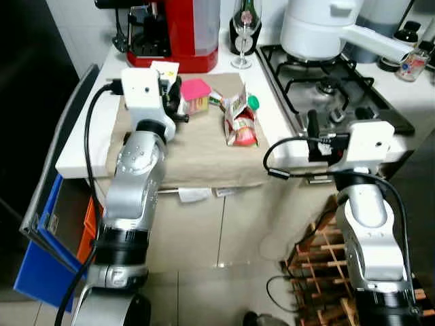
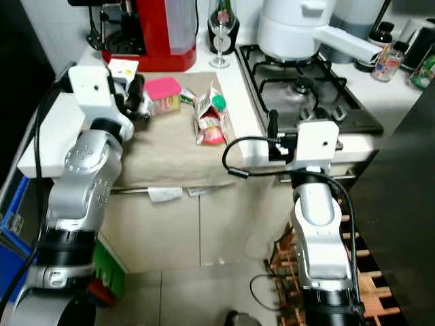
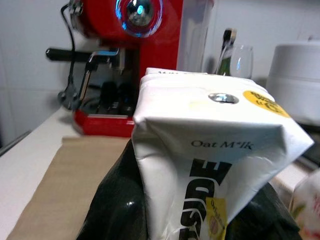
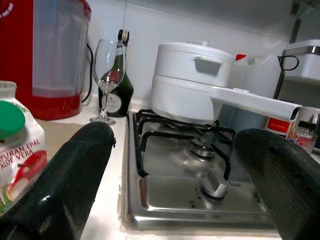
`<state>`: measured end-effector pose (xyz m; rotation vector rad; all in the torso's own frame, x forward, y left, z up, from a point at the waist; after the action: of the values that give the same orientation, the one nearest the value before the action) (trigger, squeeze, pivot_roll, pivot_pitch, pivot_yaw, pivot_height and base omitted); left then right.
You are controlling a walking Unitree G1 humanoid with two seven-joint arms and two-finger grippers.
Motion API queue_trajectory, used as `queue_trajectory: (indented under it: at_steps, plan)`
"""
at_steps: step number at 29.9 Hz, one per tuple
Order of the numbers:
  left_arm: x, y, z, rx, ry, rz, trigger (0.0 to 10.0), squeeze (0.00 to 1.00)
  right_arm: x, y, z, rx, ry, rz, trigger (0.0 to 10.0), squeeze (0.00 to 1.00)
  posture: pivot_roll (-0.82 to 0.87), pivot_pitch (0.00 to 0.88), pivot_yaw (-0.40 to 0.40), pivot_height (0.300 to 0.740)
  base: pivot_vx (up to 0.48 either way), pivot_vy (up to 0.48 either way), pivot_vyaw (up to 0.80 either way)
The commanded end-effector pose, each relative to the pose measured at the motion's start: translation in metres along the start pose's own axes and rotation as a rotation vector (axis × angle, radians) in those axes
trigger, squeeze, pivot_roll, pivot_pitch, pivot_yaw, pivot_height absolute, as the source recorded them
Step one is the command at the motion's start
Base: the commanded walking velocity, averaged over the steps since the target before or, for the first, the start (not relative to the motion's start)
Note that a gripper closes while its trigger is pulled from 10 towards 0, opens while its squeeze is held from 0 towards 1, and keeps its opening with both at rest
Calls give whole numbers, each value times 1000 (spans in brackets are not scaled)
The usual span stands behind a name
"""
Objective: Restocking fridge
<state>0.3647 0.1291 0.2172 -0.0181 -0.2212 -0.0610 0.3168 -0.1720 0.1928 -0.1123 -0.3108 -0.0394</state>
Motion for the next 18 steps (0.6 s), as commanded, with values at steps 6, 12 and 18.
queue_trajectory:
  at_steps: [6,12,18]
  plan:
    - [-4,-5,-1,11,-9,0,10000,0,0,6,-8,16,10,-1,10000,133,-80,0,15,740,-172,0,0]
    - [-1,-5,-3,11,-8,-2,10000,0,3,6,-9,16,9,3,10000,133,-87,0,14,740,-374,0,0]
    - [-2,-4,-9,15,12,2,10000,0,2,7,-17,56,41,13,10000,133,-86,0,11,740,-373,0,0]
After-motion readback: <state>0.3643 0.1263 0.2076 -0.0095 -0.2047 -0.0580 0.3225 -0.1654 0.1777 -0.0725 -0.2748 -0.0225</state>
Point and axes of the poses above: a point about 5 cm out from each wrist's last joint towards the gripper, its own x axis pointing out of the wrist towards the gripper, its own z axis along the axis of the wrist's last joint, y = z × x, the point moved 3 cm from there along x, pointing out of the wrist towards the gripper, and after that the axes turned 2 degrees about x, right-handed, at the moved point
